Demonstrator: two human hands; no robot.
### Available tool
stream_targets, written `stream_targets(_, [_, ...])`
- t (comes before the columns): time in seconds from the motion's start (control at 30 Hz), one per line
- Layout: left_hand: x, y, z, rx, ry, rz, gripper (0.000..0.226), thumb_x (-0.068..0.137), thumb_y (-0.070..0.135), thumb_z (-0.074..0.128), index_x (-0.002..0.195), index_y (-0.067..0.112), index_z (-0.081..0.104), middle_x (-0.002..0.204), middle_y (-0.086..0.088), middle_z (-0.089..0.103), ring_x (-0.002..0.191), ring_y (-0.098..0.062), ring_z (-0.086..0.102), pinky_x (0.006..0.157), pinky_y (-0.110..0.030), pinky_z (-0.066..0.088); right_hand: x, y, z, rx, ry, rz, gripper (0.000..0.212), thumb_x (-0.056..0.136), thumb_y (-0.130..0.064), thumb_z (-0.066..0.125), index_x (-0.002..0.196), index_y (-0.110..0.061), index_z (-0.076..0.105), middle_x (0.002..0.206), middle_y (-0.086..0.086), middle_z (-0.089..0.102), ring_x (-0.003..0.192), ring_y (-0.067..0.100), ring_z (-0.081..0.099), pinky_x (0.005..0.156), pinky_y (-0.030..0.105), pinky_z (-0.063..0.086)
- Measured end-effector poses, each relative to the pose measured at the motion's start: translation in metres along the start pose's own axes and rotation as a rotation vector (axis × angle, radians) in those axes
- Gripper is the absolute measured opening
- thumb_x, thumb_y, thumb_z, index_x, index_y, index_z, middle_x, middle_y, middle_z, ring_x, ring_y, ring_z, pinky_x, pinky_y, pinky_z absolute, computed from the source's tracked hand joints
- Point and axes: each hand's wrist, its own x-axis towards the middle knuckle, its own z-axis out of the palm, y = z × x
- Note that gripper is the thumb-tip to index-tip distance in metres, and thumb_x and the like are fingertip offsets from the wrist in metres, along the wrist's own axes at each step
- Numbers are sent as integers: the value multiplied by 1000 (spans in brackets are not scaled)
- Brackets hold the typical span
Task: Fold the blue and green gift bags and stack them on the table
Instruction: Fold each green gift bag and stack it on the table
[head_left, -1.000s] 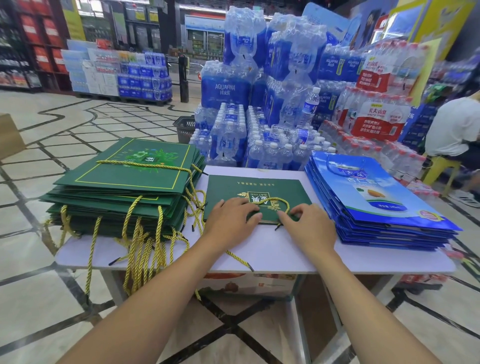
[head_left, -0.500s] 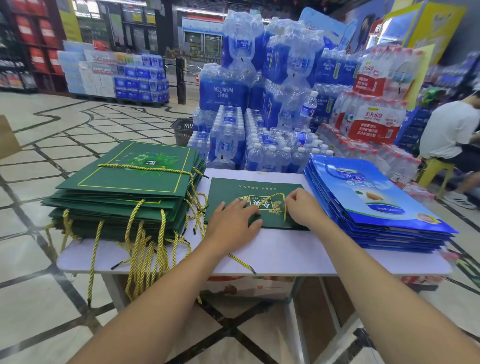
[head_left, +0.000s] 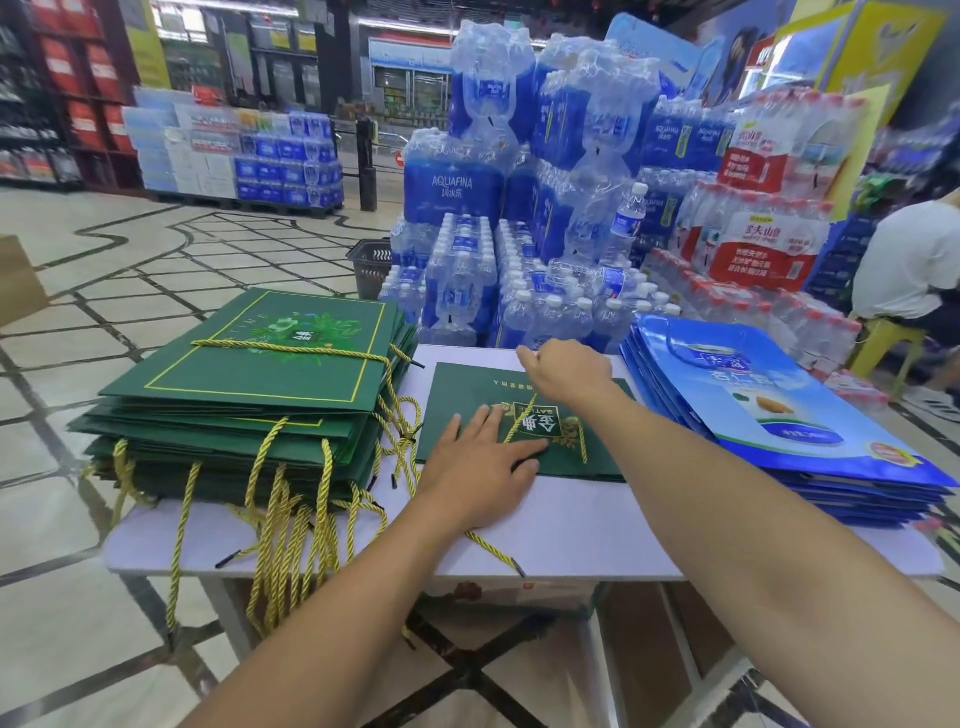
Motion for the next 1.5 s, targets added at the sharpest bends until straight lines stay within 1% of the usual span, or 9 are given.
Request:
stream_targets(0.17, [2, -1, 1, 12, -6, 9, 48, 106, 57, 18, 154, 60, 23, 172, -8, 9, 160, -22, 2, 128, -48, 0, 8, 1, 23, -198, 41, -85, 65, 106, -58, 19, 92, -17, 67, 97, 10, 69, 80, 28, 54, 71, 37, 40])
stream_targets(0.47, [5, -3, 4, -9, 1, 4, 47, 106, 55, 22, 153, 59, 27, 172, -10, 10, 160, -20, 3, 128, -46, -1, 19, 8, 43, -207, 71, -94, 72, 106, -61, 16, 107, -15, 72, 108, 10, 71, 101, 32, 65, 79, 39, 42])
stream_targets(0.73, [3, -7, 6, -12, -15, 7, 59, 97, 73, 28, 154, 59, 22, 173, -7, 9, 160, -18, 1, 128, -46, -1, 14, 13, 23, -139, 26, -63, 74, 103, -66, 15, 101, -18, 71, 104, 8, 69, 100, 32, 64, 75, 39, 42])
stream_targets(0.9, [6, -10, 4, -57, 17, -6, 60, 97, 72, 34, 155, 56, 27, 172, -4, 17, 159, -17, 9, 128, -45, 5, -19, 29, -1, 20, -63, -50, 56, 100, -61, 28, 76, -21, 58, 90, 1, 68, 92, 27, 63, 79, 39, 50])
stream_targets(1.07, [8, -7, 2, -73, 23, -25, 59, 98, 65, 41, 154, 52, 31, 171, -2, 20, 158, -17, 13, 128, -45, 7, -85, 48, -6, 46, -57, -37, 29, 95, -49, 52, 107, -31, 71, 105, -9, 69, 100, 19, 63, 77, 34, 52])
stream_targets(1.17, [13, -8, -4, -76, 2, -43, 65, 92, 72, 46, 153, 52, 35, 169, -1, 27, 156, -19, 20, 127, -47, 12, -116, 58, -3, 7, -19, -47, 33, 96, -50, 53, 120, -33, 66, 117, -4, 65, 112, 23, 59, 78, 35, 46])
stream_targets(1.23, [15, -9, -10, -70, -15, -43, 72, 87, 78, 50, 152, 51, 38, 166, 0, 31, 154, -20, 25, 125, -48, 16, -124, 64, 3, -13, -21, -17, 44, 97, -55, 50, 132, -30, 59, 132, 0, 60, 123, 27, 54, 91, 39, 46])
stream_targets(1.33, [14, -9, -13, -77, -40, -40, 79, 84, 81, 54, 153, 48, 38, 167, -2, 31, 154, -22, 26, 124, -47, 17, -124, 67, 7, 188, -77, 131, 60, 95, -61, 50, 142, -24, 52, 147, 5, 49, 133, 31, 47, 106, 48, 44])
stream_targets(1.5, [8, -7, -8, -94, 14, -33, 83, 83, 84, 51, 155, 47, 35, 167, -1, 29, 153, -21, 27, 124, -49, 16, -112, 61, -19, 589, 89, 280, 34, 95, -42, 58, 122, -24, 66, 136, 3, 57, 115, 23, 57, 95, 40, 48])
